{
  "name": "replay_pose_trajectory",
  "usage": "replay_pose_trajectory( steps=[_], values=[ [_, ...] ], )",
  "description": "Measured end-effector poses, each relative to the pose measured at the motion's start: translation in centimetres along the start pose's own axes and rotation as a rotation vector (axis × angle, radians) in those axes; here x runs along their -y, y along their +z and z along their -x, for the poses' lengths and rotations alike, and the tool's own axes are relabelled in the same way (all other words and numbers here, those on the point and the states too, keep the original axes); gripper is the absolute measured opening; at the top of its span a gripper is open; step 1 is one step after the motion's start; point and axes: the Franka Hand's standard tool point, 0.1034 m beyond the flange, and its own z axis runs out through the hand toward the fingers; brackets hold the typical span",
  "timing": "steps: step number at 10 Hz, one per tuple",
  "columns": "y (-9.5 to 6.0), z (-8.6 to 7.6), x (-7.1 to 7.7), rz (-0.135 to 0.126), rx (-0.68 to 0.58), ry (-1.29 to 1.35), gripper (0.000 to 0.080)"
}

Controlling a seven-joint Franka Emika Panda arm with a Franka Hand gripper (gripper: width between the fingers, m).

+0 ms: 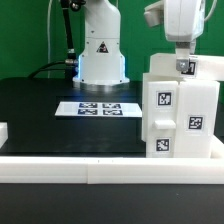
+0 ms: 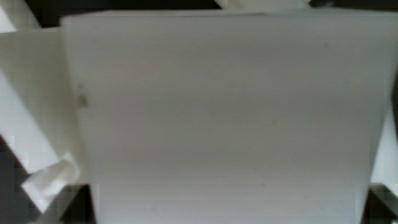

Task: Assemble cabinet

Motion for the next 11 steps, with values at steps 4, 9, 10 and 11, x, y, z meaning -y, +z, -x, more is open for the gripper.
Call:
replay_pose_trajectory(
  steps=[4,9,10,11],
  values=[
    [0.0,0.02,-0.02,0.0,-0.001,0.397,0.056],
    [0.06,-0.38,0.03,0.016,-0.032,1.033,0.056],
    [0.05,-0.4,0.01,0.016,-0.036,1.158,0.056],
    [0.05,-0.43,-0.09,0.018,-0.045,1.248,0.056]
  ],
)
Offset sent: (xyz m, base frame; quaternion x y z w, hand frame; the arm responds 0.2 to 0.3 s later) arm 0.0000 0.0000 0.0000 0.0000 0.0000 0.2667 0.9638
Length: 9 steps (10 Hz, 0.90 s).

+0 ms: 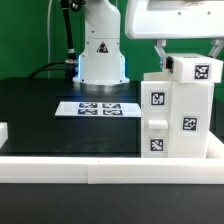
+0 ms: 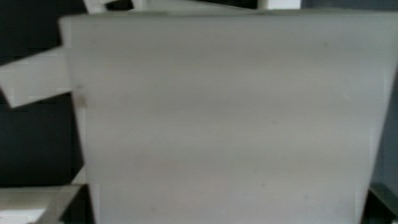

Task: Assemble cabinet

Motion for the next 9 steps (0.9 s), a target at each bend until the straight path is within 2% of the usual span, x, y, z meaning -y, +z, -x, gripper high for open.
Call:
replay_pose_trajectory(
  steps=[4,6,7,8,9],
  values=[
    [0.0,-0.2,-0.7,0.005,-0.004,0.459,0.0561],
    [0.0,-0.2,-1.1,0.007,-0.005,0.586,0.0561],
    [0.0,-0.3,-1.2,0.008,-0.005,0.61,0.0621],
    [0.0,-0.3,-1.2,0.008,-0.005,0.603,0.0743],
    [0.1,-0.2,-1.2,0.008,-0.005,0.603,0.0743]
  ],
)
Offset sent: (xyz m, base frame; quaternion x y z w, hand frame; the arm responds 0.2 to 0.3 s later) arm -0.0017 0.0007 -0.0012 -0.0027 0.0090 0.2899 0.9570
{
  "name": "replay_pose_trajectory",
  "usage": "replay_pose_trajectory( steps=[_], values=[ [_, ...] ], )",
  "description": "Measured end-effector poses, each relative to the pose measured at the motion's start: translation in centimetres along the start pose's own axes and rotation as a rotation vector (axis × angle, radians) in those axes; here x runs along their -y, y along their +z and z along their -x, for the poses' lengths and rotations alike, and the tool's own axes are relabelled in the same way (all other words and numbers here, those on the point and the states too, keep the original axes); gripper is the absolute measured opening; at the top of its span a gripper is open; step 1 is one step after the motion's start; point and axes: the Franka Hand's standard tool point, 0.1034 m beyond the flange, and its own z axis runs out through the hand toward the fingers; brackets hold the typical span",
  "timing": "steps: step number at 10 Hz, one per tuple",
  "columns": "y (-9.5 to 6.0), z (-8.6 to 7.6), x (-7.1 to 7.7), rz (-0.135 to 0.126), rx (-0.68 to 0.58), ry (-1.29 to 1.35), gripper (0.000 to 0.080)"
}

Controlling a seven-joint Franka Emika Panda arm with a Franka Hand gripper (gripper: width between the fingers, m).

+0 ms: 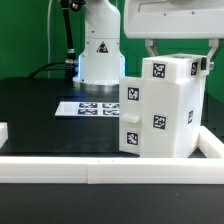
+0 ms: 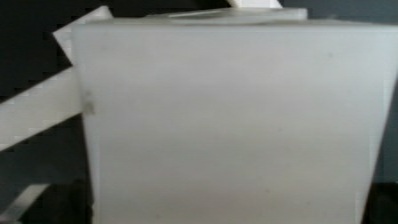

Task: Assemble cabinet

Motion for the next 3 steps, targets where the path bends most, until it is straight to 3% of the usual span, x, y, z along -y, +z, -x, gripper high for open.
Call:
replay_pose_trajectory(
  steps=[1,3],
  values=[
    [0.01,0.0,0.0,0.0,0.0,0.0,0.0787],
    [0.01,0.0,0.0,0.0,0.0,0.0,0.0797]
  ],
)
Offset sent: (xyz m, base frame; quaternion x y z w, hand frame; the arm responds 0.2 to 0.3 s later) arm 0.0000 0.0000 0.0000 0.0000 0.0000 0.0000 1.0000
